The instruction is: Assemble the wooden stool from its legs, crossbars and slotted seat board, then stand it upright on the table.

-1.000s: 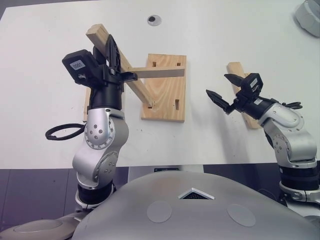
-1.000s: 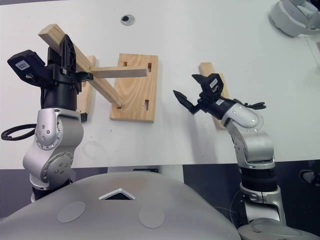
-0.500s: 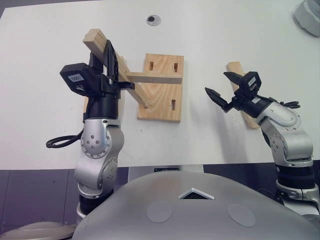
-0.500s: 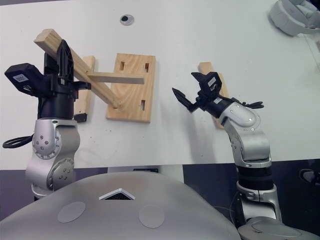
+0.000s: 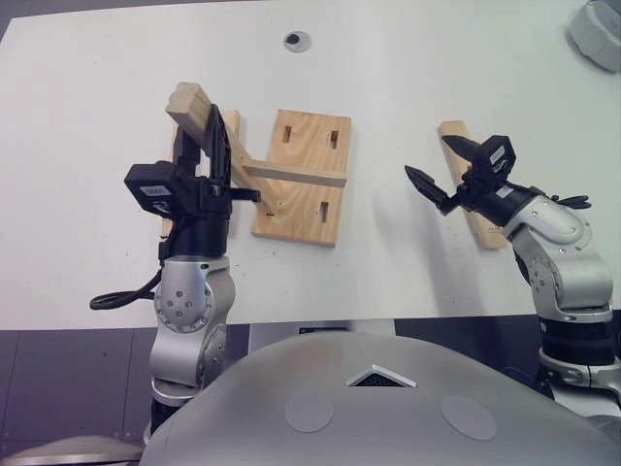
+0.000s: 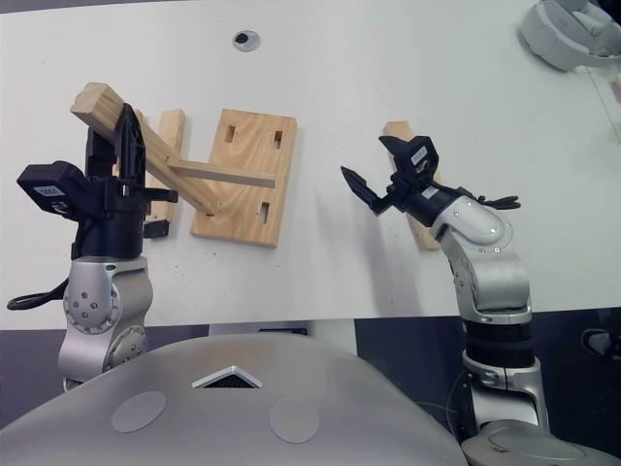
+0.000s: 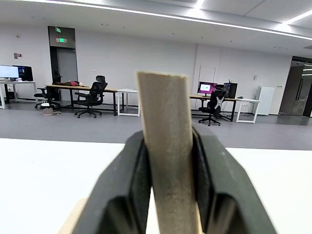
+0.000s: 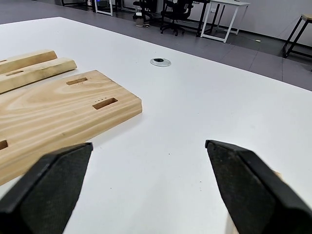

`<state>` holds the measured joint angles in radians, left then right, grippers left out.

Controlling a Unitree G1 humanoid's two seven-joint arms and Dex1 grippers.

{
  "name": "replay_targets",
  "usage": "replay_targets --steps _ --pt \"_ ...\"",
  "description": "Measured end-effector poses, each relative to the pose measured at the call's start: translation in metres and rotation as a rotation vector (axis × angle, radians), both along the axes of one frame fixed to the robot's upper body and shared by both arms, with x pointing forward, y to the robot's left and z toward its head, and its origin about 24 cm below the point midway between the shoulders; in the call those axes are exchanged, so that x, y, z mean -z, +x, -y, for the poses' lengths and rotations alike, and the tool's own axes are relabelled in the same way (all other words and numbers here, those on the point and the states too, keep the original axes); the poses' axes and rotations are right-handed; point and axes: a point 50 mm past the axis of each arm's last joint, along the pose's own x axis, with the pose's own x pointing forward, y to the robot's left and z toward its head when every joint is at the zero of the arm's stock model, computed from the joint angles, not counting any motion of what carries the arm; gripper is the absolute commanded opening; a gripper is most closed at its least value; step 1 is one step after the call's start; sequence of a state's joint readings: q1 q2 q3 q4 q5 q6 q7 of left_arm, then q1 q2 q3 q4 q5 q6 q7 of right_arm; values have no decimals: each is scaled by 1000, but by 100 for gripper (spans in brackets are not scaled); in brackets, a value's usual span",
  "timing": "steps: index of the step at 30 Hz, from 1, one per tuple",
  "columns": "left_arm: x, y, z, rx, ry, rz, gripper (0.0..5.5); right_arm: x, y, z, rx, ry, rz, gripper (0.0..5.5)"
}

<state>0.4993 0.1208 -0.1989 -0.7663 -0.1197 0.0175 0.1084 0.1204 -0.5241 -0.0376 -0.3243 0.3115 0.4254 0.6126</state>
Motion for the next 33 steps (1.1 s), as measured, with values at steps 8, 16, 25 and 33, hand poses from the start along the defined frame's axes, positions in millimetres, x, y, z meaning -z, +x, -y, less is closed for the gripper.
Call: replay_targets --steps 8,16,25,33 --pt "3 1 3 -2 15 6 102 -2 6 2 -8 -7 11 432" --pt "3 1 3 7 19 7 102 -3 9 3 -15 -12 17 432" --pt "-4 12 -24 -37 35 -3 102 -4 10 3 -11 -12 32 432" --pt "0 13 -21 12 47 -60 246 -2 10 -1 -13 5 37 432"
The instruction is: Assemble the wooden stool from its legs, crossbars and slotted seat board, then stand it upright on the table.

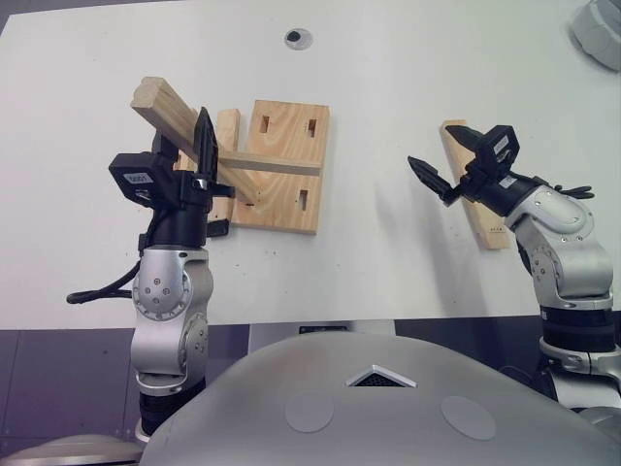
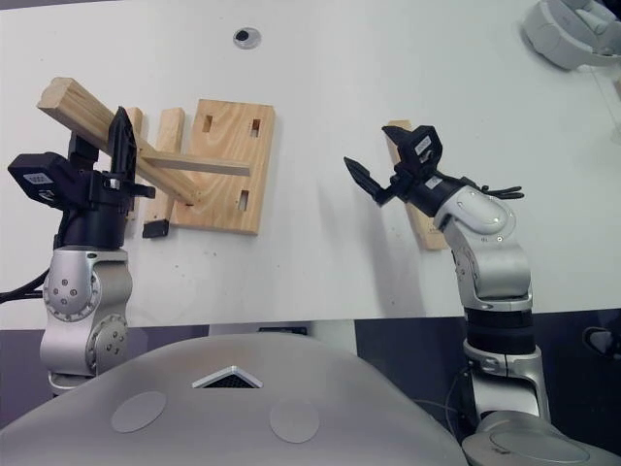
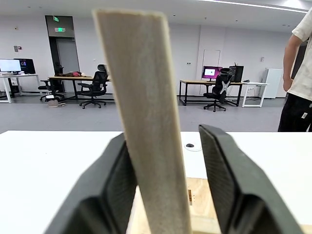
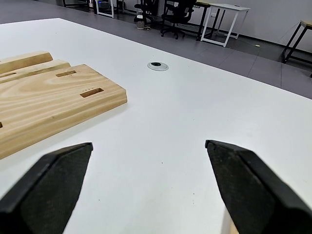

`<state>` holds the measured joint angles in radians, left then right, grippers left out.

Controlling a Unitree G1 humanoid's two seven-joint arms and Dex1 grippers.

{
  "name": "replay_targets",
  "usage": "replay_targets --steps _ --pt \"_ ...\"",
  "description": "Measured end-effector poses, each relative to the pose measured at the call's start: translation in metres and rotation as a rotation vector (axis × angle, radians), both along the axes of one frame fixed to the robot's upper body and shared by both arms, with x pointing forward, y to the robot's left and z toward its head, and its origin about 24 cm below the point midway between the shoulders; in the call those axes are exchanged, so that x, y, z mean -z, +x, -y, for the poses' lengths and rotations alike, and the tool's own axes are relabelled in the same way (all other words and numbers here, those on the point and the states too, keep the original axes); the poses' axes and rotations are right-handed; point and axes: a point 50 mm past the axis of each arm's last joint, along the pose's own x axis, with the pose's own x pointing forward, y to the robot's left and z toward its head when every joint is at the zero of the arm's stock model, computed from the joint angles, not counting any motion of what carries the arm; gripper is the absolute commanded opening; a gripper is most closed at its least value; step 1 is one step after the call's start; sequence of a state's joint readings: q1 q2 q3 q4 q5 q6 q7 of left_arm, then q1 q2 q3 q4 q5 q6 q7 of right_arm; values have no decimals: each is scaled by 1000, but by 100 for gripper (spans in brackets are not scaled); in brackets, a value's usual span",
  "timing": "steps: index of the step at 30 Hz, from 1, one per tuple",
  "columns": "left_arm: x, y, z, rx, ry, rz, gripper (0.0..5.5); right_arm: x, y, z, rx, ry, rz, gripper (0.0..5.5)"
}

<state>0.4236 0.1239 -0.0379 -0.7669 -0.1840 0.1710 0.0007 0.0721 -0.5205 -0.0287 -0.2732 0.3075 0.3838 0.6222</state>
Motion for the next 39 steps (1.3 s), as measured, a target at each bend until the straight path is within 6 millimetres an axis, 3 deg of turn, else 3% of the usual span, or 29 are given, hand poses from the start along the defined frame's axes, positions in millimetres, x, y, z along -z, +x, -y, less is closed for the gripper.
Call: replay_targets --steps 7,9,12,14,15,19,22,29,39 --pt "-19 3 -10 12 -31 76 371 1 -1 -1 0 1 2 432" --pt "-23 0 -21 95 -64 76 371 4 -4 0 14 3 -5 432" --pt "-6 -19 -71 231 -122 -84 371 9 -11 4 44 2 -26 432" --pt "0 -31 -105 213 -146 -184 371 9 -12 10 71 -3 -23 432" --pt "3 -31 -109 208 -126 -240 371 10 -14 11 83 -5 -27 432" --pt "25 -23 -77 258 -54 -399 371 11 -13 12 88 -6 -28 432" --pt "20 -20 -57 285 -96 -344 371 13 -12 12 83 -7 -37 432" --pt "6 -20 -76 242 -84 -289 371 13 -9 9 73 -13 -24 432" --pt "30 -39 -90 342 -91 -417 371 18 -14 8 88 -8 -37 432"
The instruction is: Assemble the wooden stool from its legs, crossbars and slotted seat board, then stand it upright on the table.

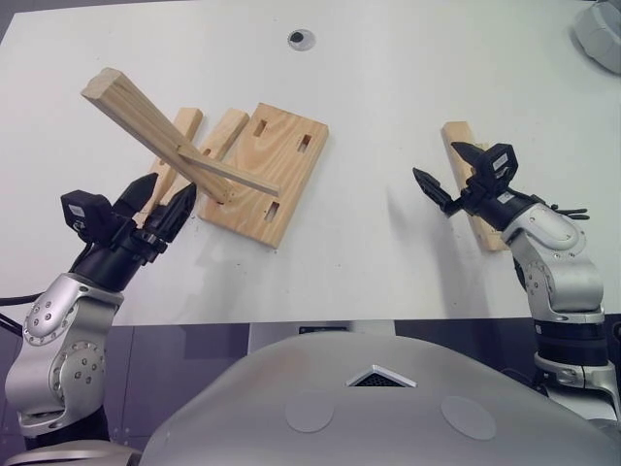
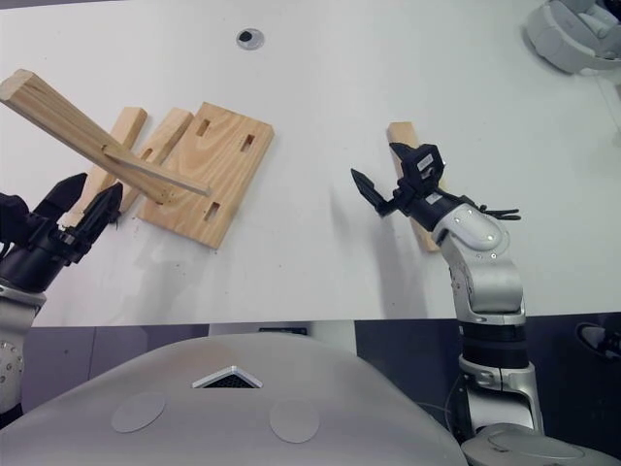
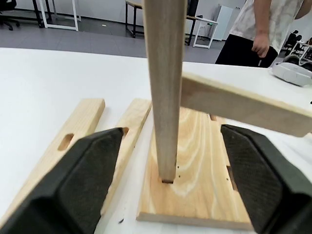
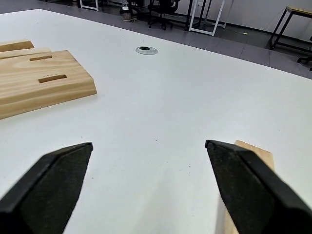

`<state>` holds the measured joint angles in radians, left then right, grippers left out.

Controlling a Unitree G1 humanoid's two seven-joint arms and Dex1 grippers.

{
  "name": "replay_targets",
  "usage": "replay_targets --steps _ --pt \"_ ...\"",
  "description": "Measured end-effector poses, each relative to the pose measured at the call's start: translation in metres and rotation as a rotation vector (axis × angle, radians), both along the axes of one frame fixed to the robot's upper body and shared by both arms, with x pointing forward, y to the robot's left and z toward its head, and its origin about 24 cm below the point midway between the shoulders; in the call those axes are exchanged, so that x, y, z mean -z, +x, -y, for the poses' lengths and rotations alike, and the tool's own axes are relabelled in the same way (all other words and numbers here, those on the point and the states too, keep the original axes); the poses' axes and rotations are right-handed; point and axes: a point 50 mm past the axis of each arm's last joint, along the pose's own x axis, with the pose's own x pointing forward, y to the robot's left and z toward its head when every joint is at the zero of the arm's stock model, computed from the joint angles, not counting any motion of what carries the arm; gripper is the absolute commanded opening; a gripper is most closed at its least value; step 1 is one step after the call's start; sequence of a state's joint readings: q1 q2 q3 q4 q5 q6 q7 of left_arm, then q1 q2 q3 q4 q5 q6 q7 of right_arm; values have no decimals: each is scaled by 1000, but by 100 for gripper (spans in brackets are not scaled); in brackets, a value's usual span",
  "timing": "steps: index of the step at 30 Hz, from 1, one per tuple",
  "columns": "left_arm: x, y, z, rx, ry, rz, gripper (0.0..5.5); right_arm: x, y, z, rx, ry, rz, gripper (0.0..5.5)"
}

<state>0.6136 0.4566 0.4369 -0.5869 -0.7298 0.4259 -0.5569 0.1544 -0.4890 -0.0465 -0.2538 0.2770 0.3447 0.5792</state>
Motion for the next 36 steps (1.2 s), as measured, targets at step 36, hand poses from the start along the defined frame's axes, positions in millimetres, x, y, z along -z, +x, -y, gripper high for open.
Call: replay_targets --steps 36 --pt "73 65 72 271 572 137 371 -4 23 -2 -26 -4 32 432"
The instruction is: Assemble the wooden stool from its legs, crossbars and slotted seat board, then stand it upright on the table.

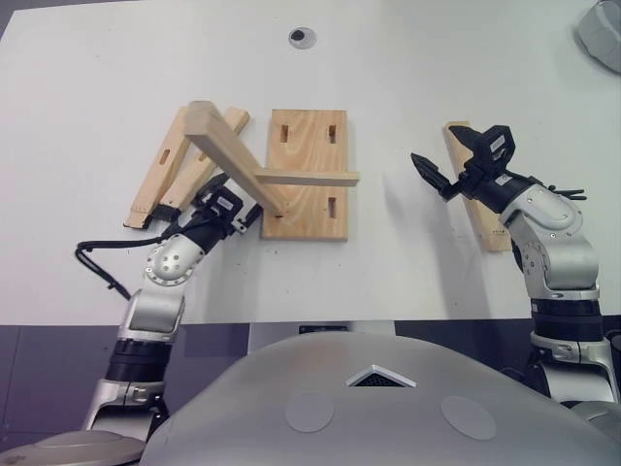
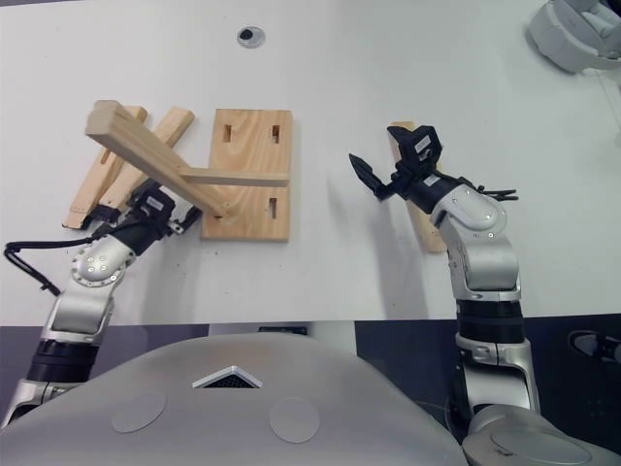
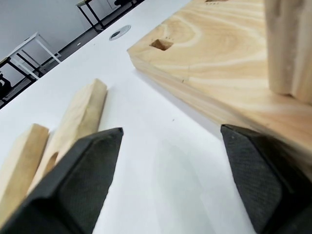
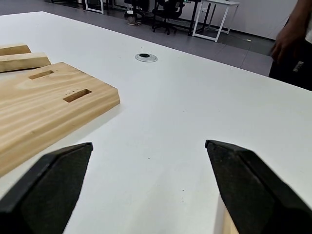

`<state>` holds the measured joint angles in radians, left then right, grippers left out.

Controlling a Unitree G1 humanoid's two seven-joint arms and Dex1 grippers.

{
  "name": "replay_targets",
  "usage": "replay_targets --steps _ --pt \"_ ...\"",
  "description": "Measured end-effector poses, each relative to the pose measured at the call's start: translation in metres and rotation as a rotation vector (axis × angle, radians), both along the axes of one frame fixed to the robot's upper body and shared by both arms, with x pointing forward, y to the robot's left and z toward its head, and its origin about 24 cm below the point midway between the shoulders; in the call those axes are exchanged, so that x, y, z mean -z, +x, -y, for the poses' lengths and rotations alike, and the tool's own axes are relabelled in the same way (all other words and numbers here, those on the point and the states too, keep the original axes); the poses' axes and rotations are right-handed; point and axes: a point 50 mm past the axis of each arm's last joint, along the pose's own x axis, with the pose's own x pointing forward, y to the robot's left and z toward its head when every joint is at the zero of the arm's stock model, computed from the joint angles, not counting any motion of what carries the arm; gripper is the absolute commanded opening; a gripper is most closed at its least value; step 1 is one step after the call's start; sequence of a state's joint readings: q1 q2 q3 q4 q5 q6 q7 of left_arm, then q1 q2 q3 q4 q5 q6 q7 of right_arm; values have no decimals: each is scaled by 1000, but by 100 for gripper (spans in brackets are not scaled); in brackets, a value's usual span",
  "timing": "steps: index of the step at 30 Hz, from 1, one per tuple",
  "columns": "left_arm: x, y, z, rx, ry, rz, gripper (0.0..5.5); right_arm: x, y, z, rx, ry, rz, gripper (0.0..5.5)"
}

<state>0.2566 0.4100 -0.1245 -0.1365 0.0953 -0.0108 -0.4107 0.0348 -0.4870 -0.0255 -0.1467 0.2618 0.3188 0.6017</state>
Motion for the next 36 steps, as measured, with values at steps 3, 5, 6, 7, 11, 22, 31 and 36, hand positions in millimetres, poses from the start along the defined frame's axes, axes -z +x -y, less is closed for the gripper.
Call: replay_targets --steps 3,5,6,7,11,22,31,36 --pt "-4 0 2 -10 14 21 371 1 0 1 5 0 -4 432" --pt "-18 4 -14 -67 45 70 371 1 0 0 7 1 3 432" --pt "-29 7 -28 -119 57 102 371 2 0 0 10 -3 4 432" --pt "-37 9 -39 -158 66 120 371 2 0 0 12 -4 4 432" --pt "-45 27 -78 -281 14 42 371 5 -2 -1 31 5 3 432" --pt "-31 24 -97 -269 -214 -255 371 6 -2 -2 32 3 7 432" --pt "-26 20 -91 -270 -47 -379 371 7 -2 -5 32 15 6 432" --pt "-31 28 -90 -275 -44 -357 371 9 -3 -8 41 26 4 432"
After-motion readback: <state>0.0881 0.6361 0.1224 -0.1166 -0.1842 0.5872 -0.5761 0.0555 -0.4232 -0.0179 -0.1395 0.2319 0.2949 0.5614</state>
